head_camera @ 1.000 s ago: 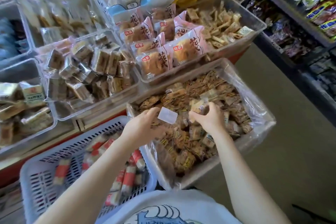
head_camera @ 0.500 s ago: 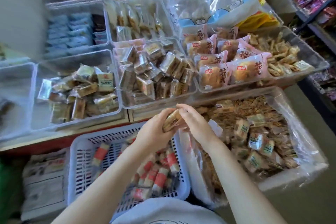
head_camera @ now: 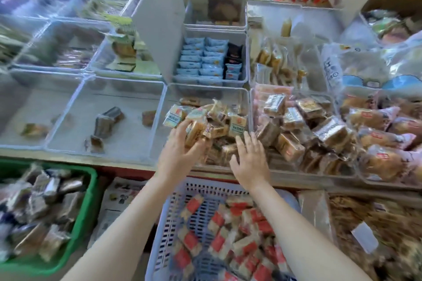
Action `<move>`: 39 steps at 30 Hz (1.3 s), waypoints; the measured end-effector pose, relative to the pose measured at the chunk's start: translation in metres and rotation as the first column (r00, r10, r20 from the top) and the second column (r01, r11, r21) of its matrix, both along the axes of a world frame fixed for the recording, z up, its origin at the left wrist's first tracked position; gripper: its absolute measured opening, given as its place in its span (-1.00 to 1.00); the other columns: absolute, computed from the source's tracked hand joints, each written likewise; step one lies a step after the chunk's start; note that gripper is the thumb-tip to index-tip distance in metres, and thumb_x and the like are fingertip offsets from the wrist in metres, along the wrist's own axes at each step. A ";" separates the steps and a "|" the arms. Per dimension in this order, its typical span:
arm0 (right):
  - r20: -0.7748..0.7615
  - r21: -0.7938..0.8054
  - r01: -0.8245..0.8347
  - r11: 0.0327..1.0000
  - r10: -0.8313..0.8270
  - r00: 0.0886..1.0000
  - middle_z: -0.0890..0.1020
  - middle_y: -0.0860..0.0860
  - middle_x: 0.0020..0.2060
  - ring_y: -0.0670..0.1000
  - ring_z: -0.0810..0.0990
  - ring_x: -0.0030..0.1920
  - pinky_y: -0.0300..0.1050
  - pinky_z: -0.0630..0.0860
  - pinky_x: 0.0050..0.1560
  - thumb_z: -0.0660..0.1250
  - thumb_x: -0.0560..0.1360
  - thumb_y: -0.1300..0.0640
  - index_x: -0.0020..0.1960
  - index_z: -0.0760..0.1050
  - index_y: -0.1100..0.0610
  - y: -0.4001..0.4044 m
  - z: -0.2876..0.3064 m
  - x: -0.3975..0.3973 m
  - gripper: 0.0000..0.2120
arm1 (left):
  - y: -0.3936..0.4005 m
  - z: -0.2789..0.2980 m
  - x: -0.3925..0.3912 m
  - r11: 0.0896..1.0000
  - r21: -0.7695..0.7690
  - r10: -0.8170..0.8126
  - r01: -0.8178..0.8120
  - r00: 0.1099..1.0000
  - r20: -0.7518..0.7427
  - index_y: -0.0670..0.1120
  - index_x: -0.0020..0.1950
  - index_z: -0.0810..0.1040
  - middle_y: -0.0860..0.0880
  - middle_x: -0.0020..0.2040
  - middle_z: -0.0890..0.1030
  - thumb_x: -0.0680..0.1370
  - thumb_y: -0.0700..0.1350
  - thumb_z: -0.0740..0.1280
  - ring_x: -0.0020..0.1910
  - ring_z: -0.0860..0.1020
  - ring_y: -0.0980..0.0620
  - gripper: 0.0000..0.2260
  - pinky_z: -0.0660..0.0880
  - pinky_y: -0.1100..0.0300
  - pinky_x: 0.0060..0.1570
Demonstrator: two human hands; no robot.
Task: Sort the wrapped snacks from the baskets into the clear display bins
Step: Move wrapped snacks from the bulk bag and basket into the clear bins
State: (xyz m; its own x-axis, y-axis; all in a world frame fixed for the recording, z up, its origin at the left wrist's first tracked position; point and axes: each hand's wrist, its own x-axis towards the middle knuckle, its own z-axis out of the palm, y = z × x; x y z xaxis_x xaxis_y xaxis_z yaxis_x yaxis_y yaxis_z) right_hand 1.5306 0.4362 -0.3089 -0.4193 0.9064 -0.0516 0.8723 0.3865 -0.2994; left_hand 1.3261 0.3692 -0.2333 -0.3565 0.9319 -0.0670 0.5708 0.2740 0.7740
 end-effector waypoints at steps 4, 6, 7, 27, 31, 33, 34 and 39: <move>0.112 0.059 0.005 0.998 -0.011 0.994 0.23 0.16 0.57 0.15 0.06 0.60 0.05 -0.09 0.59 0.05 0.58 0.00 0.51 0.35 0.14 0.000 -0.010 0.000 -0.46 | 0.048 0.007 -0.024 0.985 0.168 0.051 -0.036 0.995 -0.085 0.09 0.49 0.32 -0.10 0.27 0.44 0.58 -0.03 0.37 0.15 0.40 0.07 -0.50 0.30 0.19 0.09; 0.134 0.066 0.009 0.998 -0.017 0.991 0.27 0.17 0.55 0.16 0.08 0.59 0.05 -0.10 0.60 0.05 0.57 0.01 0.48 0.39 0.15 0.000 -0.011 -0.001 -0.47 | 0.079 0.004 -0.032 0.986 0.165 0.058 -0.032 0.987 -0.153 0.07 0.50 0.30 -0.14 0.27 0.43 0.59 -0.03 0.34 0.19 0.40 -0.02 -0.51 0.37 0.09 0.11; 0.137 0.070 0.009 0.998 -0.018 0.990 0.29 0.17 0.54 0.17 0.10 0.59 0.06 -0.10 0.59 0.05 0.56 0.01 0.47 0.41 0.15 0.001 -0.011 -0.002 -0.47 | 0.095 0.000 -0.033 0.994 0.107 0.034 -0.015 0.982 -0.186 0.07 0.52 0.27 -0.17 0.33 0.39 0.60 -0.01 0.32 0.29 0.37 -0.09 -0.50 0.39 -0.01 0.21; 0.108 0.137 0.000 0.991 -0.015 0.994 0.41 0.21 0.47 0.22 0.19 0.56 0.15 0.03 0.56 0.03 0.56 0.02 0.44 0.46 0.17 0.001 -0.018 -0.002 -0.47 | 0.067 -0.076 -0.003 0.832 -0.281 -0.520 0.478 0.497 -0.694 0.23 0.56 0.21 0.04 0.64 -0.02 0.59 0.26 0.06 0.60 0.01 -0.17 -0.49 -0.20 -0.31 0.49; 0.100 0.064 -0.017 0.998 0.011 0.995 0.28 0.16 0.55 0.16 0.03 0.61 0.06 -0.15 0.60 -0.04 0.58 -0.03 0.51 0.36 0.16 0.001 -0.011 -0.002 -0.42 | 0.080 -0.067 0.009 0.822 -0.376 -0.565 0.429 0.524 -0.638 0.23 0.58 0.10 0.03 0.64 -0.11 0.59 0.24 0.12 0.60 -0.02 -0.18 -0.44 -0.20 -0.32 0.49; 0.058 0.046 -0.021 0.999 0.018 0.998 0.19 0.12 0.59 0.11 -0.05 0.62 0.03 -0.23 0.58 -0.03 0.59 -0.02 0.53 0.32 0.14 -0.001 -0.005 0.000 -0.43 | 0.081 -0.059 0.014 0.821 -0.391 -0.570 0.416 0.553 -0.608 0.21 0.57 0.15 0.00 0.64 -0.05 0.59 0.17 0.20 0.60 0.00 -0.18 -0.45 -0.14 -0.31 0.50; 0.032 0.082 -0.026 0.996 0.023 0.999 0.21 0.12 0.58 0.11 -0.02 0.61 0.06 -0.19 0.58 0.04 0.60 0.02 0.51 0.35 0.14 -0.004 -0.001 0.003 -0.48 | 0.079 -0.052 0.017 0.836 -0.369 -0.549 0.406 0.590 -0.593 0.18 0.55 0.21 -0.03 0.63 0.02 0.59 0.13 0.22 0.59 0.03 -0.17 -0.48 -0.10 -0.29 0.51; -0.237 0.273 0.100 0.957 -0.034 0.971 0.56 0.16 0.27 0.18 0.45 0.38 0.15 0.36 0.43 0.20 0.53 0.20 0.19 0.59 0.20 -0.046 0.018 0.047 -0.71 | 0.047 -0.019 0.063 0.916 0.017 -0.314 0.401 0.743 -0.591 -0.03 0.23 0.59 -0.08 0.23 0.57 0.54 -0.03 0.30 0.23 0.50 -0.14 -0.72 0.40 -0.09 0.22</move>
State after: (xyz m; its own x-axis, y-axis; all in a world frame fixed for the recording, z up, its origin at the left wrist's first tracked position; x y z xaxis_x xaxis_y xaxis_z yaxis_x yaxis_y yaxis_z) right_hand 1.5777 0.3903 -0.2904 -0.3276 0.8963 0.2990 0.8203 0.4268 -0.3807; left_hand 1.3891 0.4159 -0.2527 0.0724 0.9824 0.1720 0.9488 -0.1210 0.2918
